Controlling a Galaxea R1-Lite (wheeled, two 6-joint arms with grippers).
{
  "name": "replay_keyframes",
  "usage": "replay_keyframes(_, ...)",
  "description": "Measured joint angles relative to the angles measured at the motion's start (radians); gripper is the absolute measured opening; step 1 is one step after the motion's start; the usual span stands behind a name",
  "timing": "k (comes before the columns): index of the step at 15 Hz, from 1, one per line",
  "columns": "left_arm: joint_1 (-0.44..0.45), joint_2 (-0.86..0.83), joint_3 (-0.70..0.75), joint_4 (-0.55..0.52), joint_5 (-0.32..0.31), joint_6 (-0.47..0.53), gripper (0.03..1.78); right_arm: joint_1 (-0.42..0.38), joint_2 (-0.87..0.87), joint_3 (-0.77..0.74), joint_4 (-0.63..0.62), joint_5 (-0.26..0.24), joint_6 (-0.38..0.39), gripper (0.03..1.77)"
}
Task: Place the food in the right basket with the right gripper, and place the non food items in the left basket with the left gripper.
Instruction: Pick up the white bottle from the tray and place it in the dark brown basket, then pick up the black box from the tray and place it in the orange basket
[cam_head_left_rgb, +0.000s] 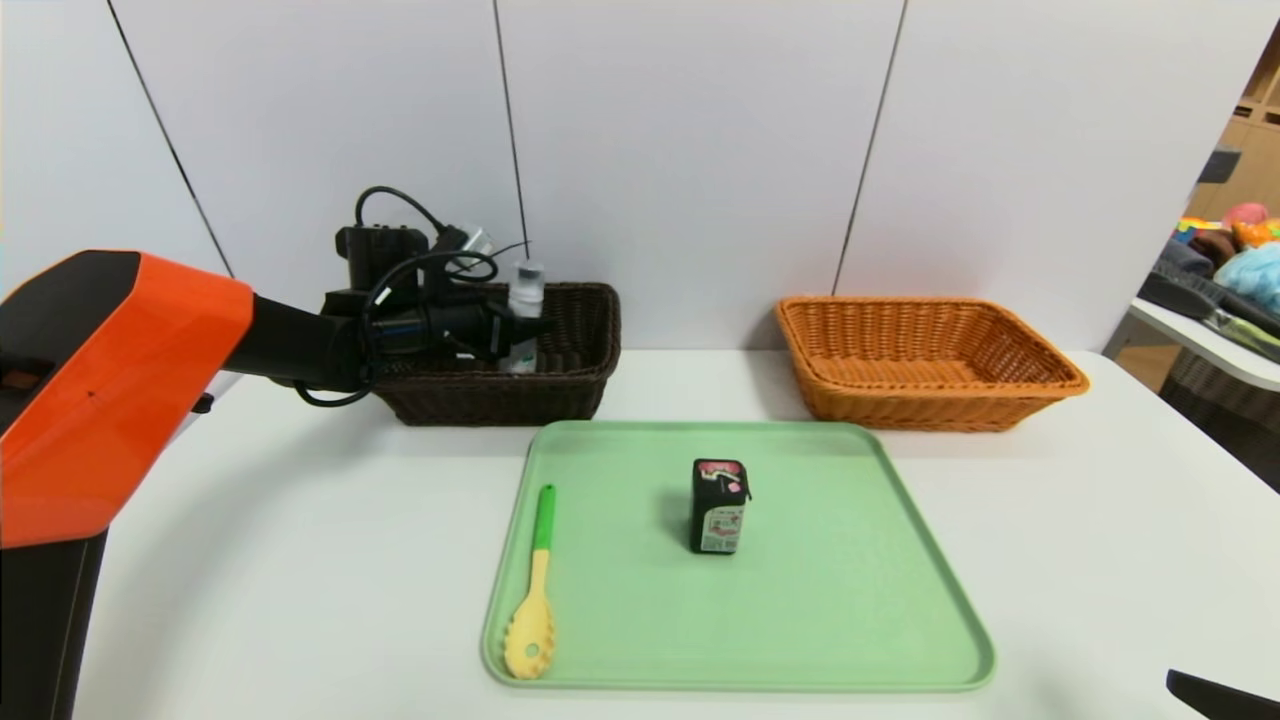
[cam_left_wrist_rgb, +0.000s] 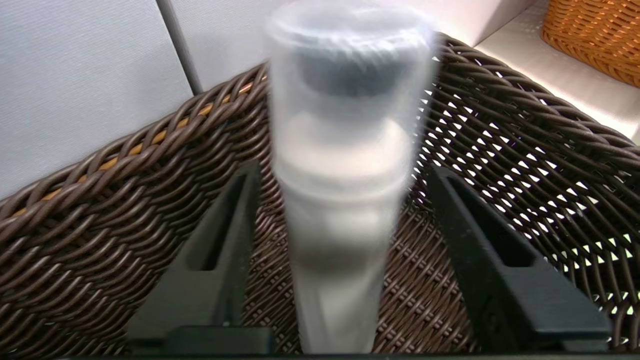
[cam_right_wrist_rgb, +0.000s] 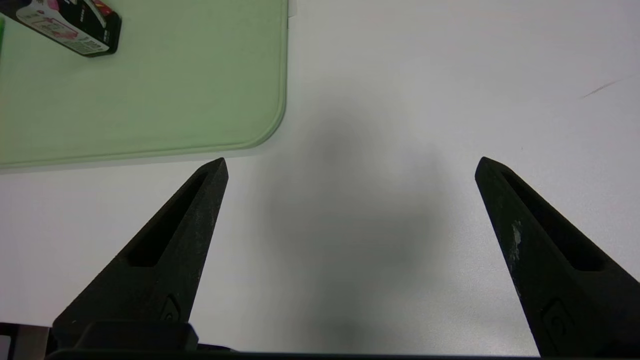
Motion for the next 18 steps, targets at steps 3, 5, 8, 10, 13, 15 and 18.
replay_keyframes(3,0.002,-0.034,0.011,0.002,0.0,-0.001,1.38,0.0,0.0,0.003,0.0,0.0,0.001,1.71)
replay_keyframes(5,0.003,-0.077,0.027,0.01,0.001,-0.003,1.45,-0.001,-0.001,0.003,0.0,0.0,0.002,1.71)
replay_keyframes(8,0.019,-0.151,0.071,0.016,0.005,-0.003,1.53,-0.001,-0.007,0.003,0.0,0.0,0.002,1.71)
replay_keyframes(10,0.031,-0.207,0.113,0.016,0.004,-0.004,1.57,0.0,-0.01,0.003,0.0,0.001,0.001,1.71)
replay_keyframes(13,0.031,-0.32,0.207,0.028,0.002,-0.009,1.61,0.0,-0.01,0.003,-0.013,0.007,0.001,1.71)
replay_keyframes(15,0.013,-0.408,0.28,0.052,0.002,-0.032,1.63,0.0,-0.007,0.002,-0.029,0.037,-0.001,1.71)
replay_keyframes(18,-0.039,-0.554,0.422,0.064,0.0,-0.091,1.66,0.001,0.01,-0.003,-0.078,0.094,-0.005,1.71)
